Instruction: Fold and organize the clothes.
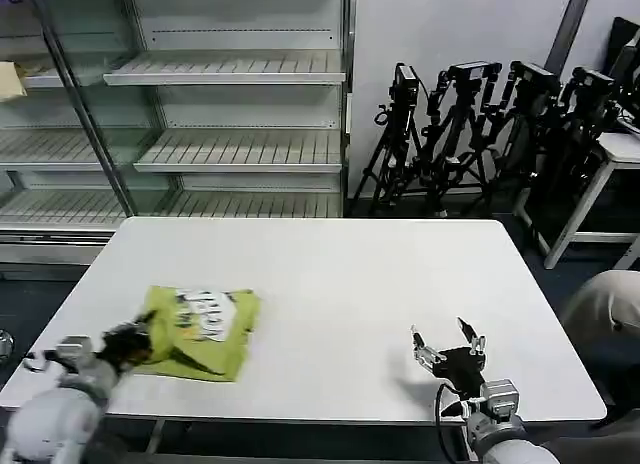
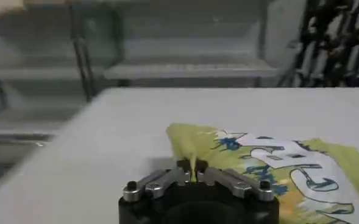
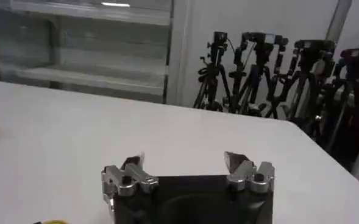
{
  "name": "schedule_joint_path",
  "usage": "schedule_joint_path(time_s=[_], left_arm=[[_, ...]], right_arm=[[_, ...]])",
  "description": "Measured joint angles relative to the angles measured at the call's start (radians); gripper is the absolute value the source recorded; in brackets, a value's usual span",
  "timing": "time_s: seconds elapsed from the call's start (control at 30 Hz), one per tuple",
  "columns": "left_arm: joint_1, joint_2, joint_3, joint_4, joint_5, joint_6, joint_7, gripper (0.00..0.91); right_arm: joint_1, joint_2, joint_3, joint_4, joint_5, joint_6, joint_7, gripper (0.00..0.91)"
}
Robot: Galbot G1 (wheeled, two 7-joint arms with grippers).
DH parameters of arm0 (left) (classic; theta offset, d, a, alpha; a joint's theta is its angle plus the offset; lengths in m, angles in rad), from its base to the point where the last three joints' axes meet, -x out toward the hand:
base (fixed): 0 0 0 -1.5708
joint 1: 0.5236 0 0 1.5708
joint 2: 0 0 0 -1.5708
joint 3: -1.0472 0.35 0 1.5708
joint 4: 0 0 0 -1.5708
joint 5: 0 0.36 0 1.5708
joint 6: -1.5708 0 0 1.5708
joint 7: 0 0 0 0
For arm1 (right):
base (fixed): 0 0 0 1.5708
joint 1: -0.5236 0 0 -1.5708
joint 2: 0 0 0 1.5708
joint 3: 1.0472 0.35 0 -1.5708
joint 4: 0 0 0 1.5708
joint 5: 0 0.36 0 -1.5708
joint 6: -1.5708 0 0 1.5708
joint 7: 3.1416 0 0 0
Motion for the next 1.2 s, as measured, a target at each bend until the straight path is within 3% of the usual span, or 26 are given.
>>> schedule_joint_path(time_s=[0.27, 0.5, 0.9, 1.2], left_arm=[[0.033, 0.157, -0.233, 0.023, 0.12, -0.018, 0.107, 0.01], [0.065, 0.175, -0.252, -0.102, 0.23, -0.015, 0.14, 0.01], [0.114, 0.018, 0.167, -0.324, 0.481, -0.038, 0.109, 0.01], [0.069, -0.111, 0.427, -0.344, 0.487, -0.013, -0.004, 0.02]], right_arm=[[0.001, -0.001, -0.009, -0.004, 0.001, 0.013, -0.002, 0.907], [-0.013, -0.01, 0.004, 0.001, 0.003, 0.021, -0.004, 0.907], [-0.031, -0.005, 0.035, 0.012, 0.004, 0.025, -0.005, 0.907], [-0.018, -0.005, 0.053, 0.015, 0.003, 0.017, -0.009, 0.907]])
